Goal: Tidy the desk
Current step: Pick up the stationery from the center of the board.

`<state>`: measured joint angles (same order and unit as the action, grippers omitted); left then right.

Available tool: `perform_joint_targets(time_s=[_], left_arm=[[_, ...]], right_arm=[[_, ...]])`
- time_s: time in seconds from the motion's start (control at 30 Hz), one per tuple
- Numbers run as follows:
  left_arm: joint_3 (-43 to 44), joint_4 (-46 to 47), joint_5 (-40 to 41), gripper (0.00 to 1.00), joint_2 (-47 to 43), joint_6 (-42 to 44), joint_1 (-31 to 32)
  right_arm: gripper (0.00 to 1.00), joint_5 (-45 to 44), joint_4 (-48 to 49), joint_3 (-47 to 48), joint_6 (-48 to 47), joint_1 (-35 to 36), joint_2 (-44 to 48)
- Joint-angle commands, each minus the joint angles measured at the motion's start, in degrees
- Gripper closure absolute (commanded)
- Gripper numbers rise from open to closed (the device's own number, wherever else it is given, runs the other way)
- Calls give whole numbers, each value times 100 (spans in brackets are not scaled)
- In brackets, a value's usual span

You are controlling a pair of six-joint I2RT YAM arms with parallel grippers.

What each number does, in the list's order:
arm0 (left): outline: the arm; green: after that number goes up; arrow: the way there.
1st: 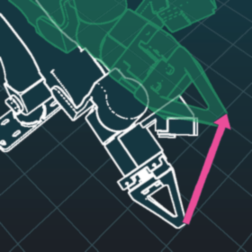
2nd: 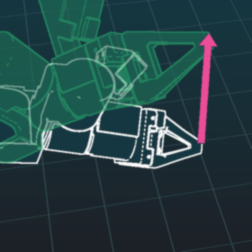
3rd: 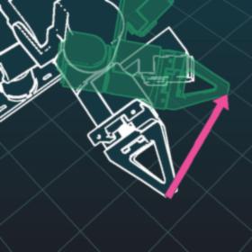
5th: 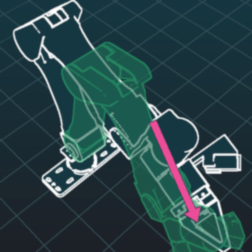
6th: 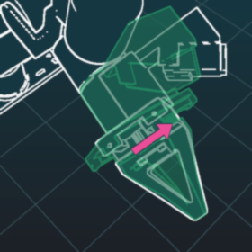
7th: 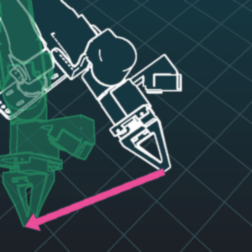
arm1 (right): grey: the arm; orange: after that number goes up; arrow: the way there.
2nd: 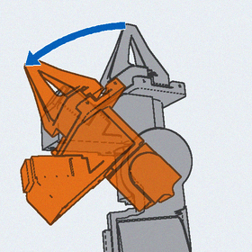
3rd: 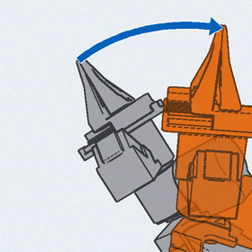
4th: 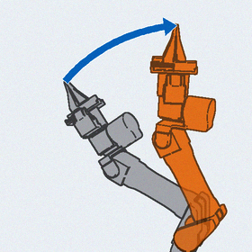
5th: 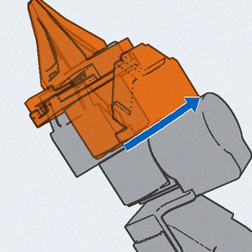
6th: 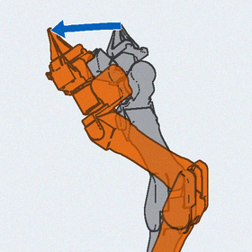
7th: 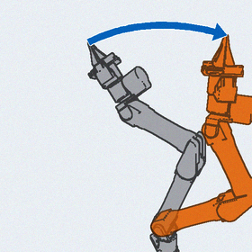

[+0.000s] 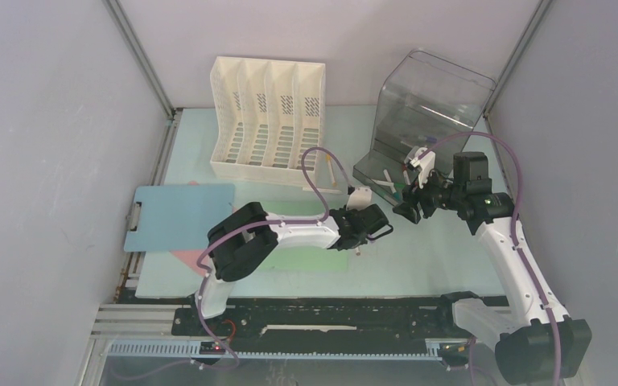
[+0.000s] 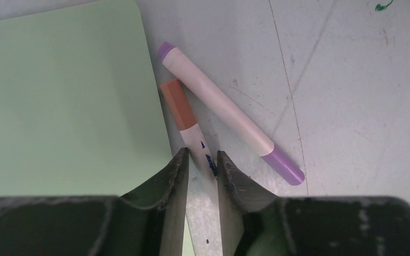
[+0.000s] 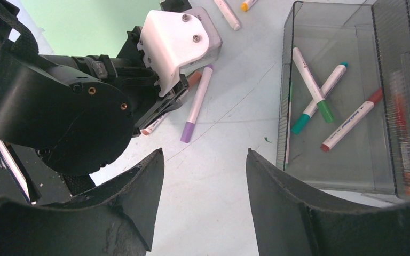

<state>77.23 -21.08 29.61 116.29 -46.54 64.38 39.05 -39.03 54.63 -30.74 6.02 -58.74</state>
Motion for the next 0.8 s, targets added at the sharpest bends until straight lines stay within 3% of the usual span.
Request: perform_joint_targets(time_s=[0.0, 0.23, 0.53, 0.77], left_arm=[[-229, -3, -86, 75, 135, 291, 31], [-640, 419, 99, 99, -389, 488, 31], [-2202, 2441, 24, 100, -1946, 754, 48], [-3386, 4299, -472, 100, -3093, 1171, 48]], right_arm=[[35, 53, -52, 89, -55, -31, 56], [34, 51, -57, 86, -68, -31, 51], [34, 258, -58, 88, -17, -67, 84], [29, 1369, -254, 92, -39, -225, 44]])
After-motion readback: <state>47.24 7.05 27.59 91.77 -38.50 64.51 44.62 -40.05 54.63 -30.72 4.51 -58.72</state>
